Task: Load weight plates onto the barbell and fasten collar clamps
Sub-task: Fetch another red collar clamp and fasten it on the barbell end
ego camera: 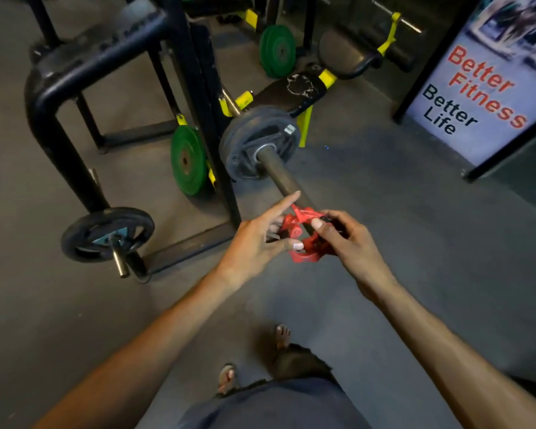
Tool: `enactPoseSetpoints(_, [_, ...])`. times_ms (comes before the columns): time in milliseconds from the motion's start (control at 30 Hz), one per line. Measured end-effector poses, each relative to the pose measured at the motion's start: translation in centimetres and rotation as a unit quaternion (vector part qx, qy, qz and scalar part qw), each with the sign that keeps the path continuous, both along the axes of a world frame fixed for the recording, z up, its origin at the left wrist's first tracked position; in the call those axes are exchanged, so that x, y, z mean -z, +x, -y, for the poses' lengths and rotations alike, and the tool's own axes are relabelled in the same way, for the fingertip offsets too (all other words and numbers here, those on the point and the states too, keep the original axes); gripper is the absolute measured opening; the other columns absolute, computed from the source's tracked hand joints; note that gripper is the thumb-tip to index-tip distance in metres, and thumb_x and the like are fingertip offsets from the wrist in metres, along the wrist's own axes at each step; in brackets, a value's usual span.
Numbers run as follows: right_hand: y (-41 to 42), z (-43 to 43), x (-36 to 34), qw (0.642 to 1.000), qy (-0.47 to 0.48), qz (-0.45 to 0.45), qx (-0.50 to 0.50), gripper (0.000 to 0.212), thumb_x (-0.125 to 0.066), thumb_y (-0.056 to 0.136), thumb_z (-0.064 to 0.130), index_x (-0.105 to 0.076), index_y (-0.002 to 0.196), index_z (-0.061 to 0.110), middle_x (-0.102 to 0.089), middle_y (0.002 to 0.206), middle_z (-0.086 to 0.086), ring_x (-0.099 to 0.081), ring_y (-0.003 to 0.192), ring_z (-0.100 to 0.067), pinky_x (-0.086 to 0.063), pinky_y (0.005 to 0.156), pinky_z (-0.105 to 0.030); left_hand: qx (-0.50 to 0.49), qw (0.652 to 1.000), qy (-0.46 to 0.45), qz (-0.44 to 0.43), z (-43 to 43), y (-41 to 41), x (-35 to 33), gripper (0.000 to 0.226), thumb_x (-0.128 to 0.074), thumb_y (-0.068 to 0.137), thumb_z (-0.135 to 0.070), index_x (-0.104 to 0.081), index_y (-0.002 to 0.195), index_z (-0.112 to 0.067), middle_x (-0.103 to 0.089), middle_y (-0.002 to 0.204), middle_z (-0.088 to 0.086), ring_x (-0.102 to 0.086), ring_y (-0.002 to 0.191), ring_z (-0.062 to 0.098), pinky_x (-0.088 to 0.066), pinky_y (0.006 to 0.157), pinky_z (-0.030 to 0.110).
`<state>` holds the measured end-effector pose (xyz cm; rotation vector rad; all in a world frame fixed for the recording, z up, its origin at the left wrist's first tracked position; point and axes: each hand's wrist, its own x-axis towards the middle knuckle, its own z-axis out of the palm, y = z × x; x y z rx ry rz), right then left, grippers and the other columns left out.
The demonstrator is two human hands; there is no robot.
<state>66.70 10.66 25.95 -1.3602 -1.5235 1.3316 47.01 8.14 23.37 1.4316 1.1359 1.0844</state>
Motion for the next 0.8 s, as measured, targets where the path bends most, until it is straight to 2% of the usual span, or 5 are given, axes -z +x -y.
enactPoseSetpoints(133, [2.1, 0.5, 1.9, 0.999, 0.011, 0.008, 0.050, 0.021, -0.073, 0.093, 0.029, -0.070, 0.113, 0.024, -0.076, 0.103, 0.005, -0.073, 0.100, -0.017, -0.058, 0.086, -0.036, -0.021, 1.000, -0.010, 0.012, 0.9, 3.5, 1.9, 0.083, -0.082, 0.079, -0.018, -0.041, 0.150, -0.030, -0.068, 0.126, 0.002, -0.069, 0.109, 0.007, -0.053, 0.095, 0.023])
enactPoseSetpoints(333, [5.1, 0.7, 4.0, 0.997, 0.022, 0.036, 0.057, 0.044, -0.073, 0.092, 0.031, -0.062, 0.134, 0.021, -0.067, 0.119, 0.013, -0.066, 0.104, 0.007, -0.053, 0.086, -0.015, -0.082, 0.991, 0.030, -0.101, 1.6, 7.4, 5.0, 0.084, -0.079, 0.083, -0.024, -0.033, 0.149, -0.050, -0.053, 0.147, -0.010, -0.057, 0.128, 0.006, -0.050, 0.106, 0.034])
enactPoseSetpoints(533, [7.5, -0.2, 7.2, 1.000, -0.011, 0.025, 0.017, 0.058, -0.071, 0.091, 0.041, -0.055, 0.144, 0.022, -0.063, 0.131, 0.013, -0.063, 0.117, 0.001, -0.053, 0.104, -0.031, -0.110, 0.961, 0.066, -0.246, 1.3, 9.4, 7.4, 0.086, -0.077, 0.084, -0.022, -0.029, 0.154, -0.039, -0.046, 0.154, -0.006, -0.046, 0.139, 0.010, -0.042, 0.113, 0.035])
enactPoseSetpoints(633, [8.5, -1.2, 8.5, 0.999, -0.030, 0.018, -0.023, 0.063, -0.069, 0.091, 0.048, -0.050, 0.147, 0.028, -0.060, 0.138, 0.008, -0.061, 0.124, -0.008, -0.053, 0.106, -0.037, -0.123, 0.953, 0.070, -0.268, 1.4, 10.1, 7.8, 0.083, -0.072, 0.088, -0.031, -0.023, 0.154, -0.043, -0.045, 0.154, -0.003, -0.043, 0.140, 0.010, -0.034, 0.116, 0.022])
enactPoseSetpoints(800, [10.1, -2.8, 9.9, 0.993, -0.035, 0.026, -0.112, 0.066, -0.068, 0.094, 0.043, -0.041, 0.153, 0.032, -0.053, 0.146, 0.011, -0.055, 0.132, -0.003, -0.049, 0.109, -0.029, -0.157, 0.943, 0.063, -0.288, 1.6, 11.4, 9.2, 0.083, -0.066, 0.090, -0.045, -0.016, 0.156, -0.040, -0.047, 0.145, 0.000, -0.047, 0.131, 0.009, -0.037, 0.106, 0.016])
